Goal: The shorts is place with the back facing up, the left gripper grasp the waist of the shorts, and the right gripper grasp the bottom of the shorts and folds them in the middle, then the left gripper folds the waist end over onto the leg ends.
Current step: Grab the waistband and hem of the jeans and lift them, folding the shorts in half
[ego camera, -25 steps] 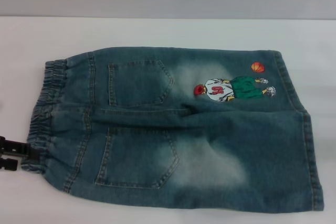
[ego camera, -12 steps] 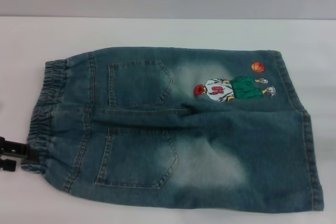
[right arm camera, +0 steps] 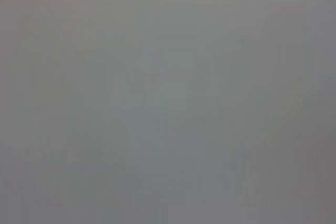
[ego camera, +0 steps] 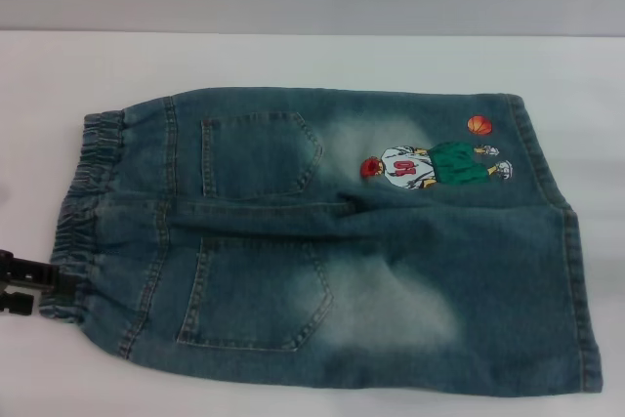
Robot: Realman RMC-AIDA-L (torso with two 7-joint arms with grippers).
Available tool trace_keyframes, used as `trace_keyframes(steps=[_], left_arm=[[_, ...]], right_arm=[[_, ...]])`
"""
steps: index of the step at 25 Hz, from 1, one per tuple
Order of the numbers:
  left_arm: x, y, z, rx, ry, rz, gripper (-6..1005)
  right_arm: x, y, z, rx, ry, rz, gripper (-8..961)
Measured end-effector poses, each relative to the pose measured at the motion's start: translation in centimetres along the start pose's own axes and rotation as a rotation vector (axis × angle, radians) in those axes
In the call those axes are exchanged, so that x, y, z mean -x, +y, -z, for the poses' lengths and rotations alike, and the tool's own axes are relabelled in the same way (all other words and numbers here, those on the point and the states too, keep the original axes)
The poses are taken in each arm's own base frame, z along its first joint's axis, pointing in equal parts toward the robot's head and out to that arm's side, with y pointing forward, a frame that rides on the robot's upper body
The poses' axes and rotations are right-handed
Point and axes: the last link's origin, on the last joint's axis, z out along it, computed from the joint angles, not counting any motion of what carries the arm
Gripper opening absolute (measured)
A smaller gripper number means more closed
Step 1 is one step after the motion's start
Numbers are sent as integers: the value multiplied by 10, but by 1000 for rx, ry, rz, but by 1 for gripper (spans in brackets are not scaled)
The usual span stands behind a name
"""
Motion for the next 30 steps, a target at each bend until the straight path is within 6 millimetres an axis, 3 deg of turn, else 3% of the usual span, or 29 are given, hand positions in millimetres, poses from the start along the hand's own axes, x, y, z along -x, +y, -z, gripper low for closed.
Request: trace_keyframes(steps=[30], left_arm=[[-3,7,-5,7,-20,-17,835]], right_arm=[[1,0,0,-1,-4,-1,661]])
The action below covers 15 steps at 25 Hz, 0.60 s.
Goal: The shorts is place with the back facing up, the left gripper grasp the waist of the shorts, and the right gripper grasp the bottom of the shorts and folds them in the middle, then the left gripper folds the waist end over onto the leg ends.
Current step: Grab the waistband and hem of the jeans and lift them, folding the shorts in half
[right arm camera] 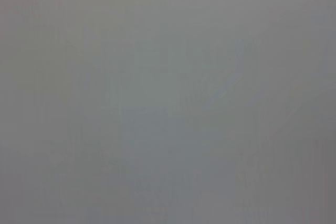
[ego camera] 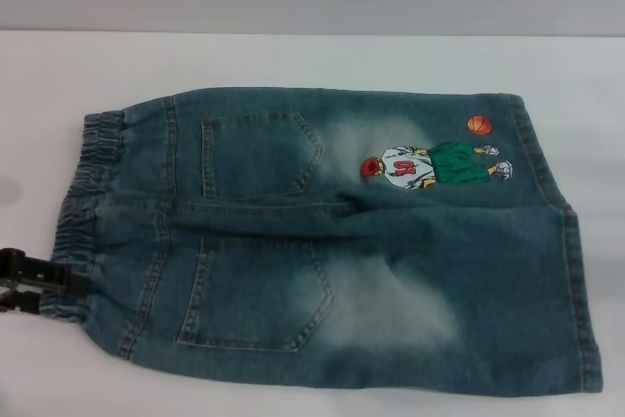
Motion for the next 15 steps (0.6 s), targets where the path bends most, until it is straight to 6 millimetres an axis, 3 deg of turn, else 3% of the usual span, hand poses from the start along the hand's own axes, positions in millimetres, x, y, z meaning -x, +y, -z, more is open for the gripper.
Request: trace_keyframes(steps=[15], left_arm=[[-6,11,-5,24,-8,-27,833]], right_arm=[[0,-1,0,-5,-1,-1,661]])
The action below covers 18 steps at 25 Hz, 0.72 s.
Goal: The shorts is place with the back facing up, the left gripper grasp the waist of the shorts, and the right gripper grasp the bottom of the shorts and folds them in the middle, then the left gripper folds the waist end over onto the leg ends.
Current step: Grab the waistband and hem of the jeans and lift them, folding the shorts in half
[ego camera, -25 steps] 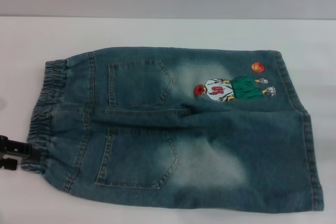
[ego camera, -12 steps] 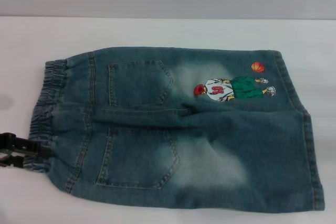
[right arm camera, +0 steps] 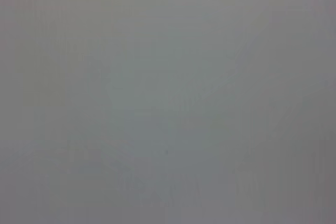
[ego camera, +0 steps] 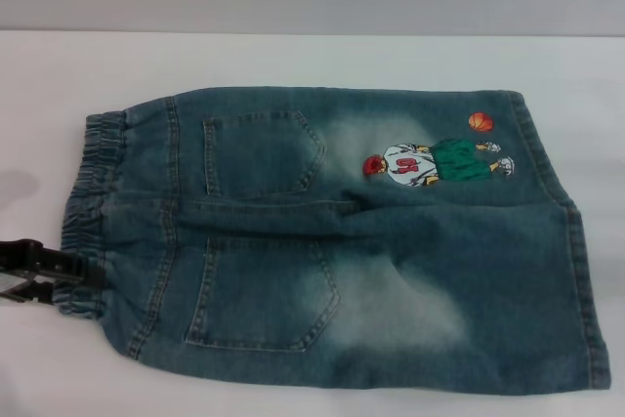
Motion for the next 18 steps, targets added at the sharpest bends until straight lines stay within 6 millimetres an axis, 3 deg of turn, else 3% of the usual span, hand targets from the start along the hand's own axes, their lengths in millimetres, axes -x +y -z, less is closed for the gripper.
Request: trace_keyframes(steps=[7,13,18], left_arm=[[-2,3,-3,1,6,-31,833],[-5,1,-1,-11,37,-41,680],[-6,0,1,-17,47,-46,423]], right_arm=[[0,-3,1,-7,1,2,662],[0,-4,2,-13,0,2,662],[1,-7,2,-26,-3,1,662]])
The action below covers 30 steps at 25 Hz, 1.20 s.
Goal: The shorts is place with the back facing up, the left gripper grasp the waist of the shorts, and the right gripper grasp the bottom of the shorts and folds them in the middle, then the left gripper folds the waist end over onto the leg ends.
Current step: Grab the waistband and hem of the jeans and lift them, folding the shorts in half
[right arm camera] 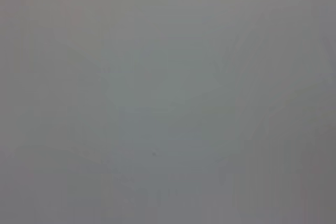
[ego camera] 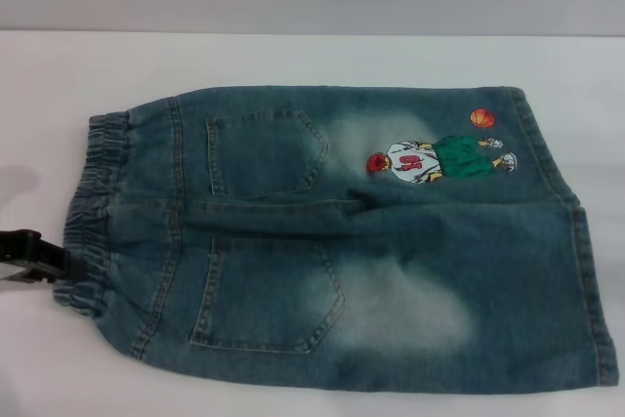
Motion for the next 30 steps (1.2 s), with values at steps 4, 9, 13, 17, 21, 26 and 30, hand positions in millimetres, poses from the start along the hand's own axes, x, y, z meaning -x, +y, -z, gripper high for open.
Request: trace_keyframes(steps=[4,9,13,17,21,26,30], left_arm=[[-1,1,-2,-2,-3,-5,275],[-1,0,-1,-7,2,2,130],[-1,-1,0,-11,7,6,36],[-2,-1,0,-18,15,1,38],[-3,0,1,-24,23,-6,39],[-4,0,2,-27,26,-13,42],[-6,1,3,-30,30,-17,43]], right_arm=[[0,-1,0,-3,0,-1,662],[0,0,-1,-2,-2,-1,662],[2,4,-6,56,8,-77,662],[13,11,-19,245,63,-266,662],[33,27,-36,527,197,-408,662],[56,58,-47,867,463,-439,662],[78,77,-40,1153,631,-401,662]])
